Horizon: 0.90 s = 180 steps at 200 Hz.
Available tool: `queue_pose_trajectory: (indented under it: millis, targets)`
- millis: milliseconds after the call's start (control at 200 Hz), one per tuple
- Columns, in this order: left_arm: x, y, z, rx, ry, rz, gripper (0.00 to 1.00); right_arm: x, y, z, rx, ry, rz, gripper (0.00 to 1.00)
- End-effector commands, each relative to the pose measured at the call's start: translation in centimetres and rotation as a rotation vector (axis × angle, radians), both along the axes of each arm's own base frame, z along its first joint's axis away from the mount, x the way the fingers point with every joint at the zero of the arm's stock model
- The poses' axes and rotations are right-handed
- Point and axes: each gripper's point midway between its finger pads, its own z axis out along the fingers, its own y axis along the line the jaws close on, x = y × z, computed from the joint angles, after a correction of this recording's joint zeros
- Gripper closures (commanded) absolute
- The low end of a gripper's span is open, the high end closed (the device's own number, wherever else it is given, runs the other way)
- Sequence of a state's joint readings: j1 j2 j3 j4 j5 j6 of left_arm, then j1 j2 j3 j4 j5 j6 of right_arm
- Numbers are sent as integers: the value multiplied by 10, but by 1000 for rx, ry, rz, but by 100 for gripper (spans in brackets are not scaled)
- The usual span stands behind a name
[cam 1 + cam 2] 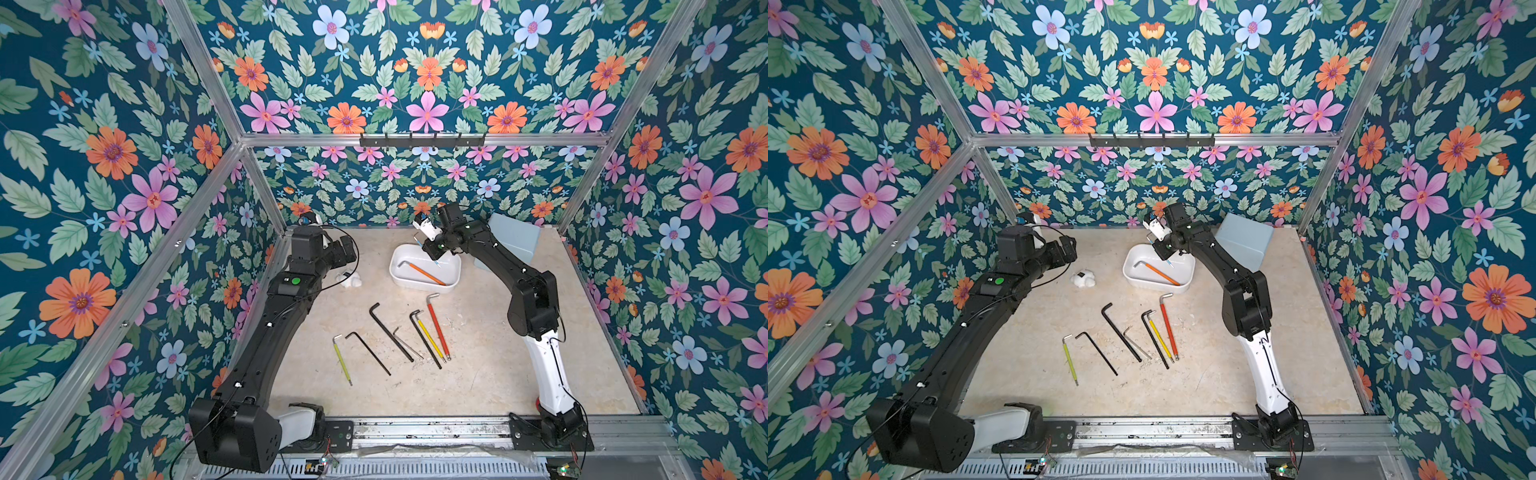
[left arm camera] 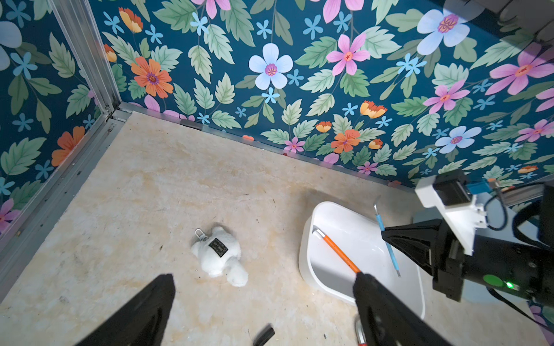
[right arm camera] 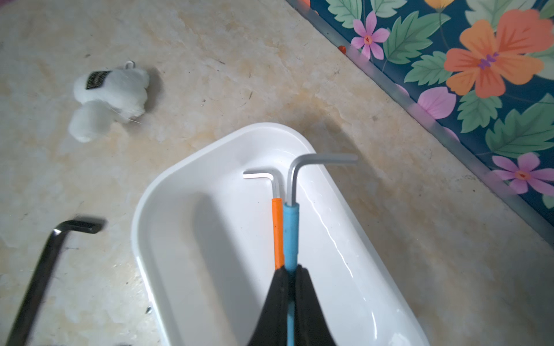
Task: Put the hex key on the desktop into the storage box
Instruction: Place the Allen key in the storage box.
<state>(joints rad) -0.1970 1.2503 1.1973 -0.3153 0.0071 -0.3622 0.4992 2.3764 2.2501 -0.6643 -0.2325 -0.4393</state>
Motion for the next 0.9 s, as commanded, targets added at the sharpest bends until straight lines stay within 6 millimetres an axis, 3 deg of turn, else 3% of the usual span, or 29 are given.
queue_pose_trajectory:
  millis: [0,210,590,760,895]
  targets:
    - [-2,4,-3,51,8,0,1,-1,-6,-23,-65,45,-1,100]
    - [1,6,-14,103,38,-8,1,-6,-14,-59,-124,102,-19,100]
    - [14,1,-20,84,48,-15,1,-10,-26,-97,-184,153,-59,100]
    - [12,4,-18,83,43,3,1,-5,-25,-99,-176,151,-84,77]
    - [12,5,-14,72,40,13,1,1,-30,-95,-189,129,-129,71]
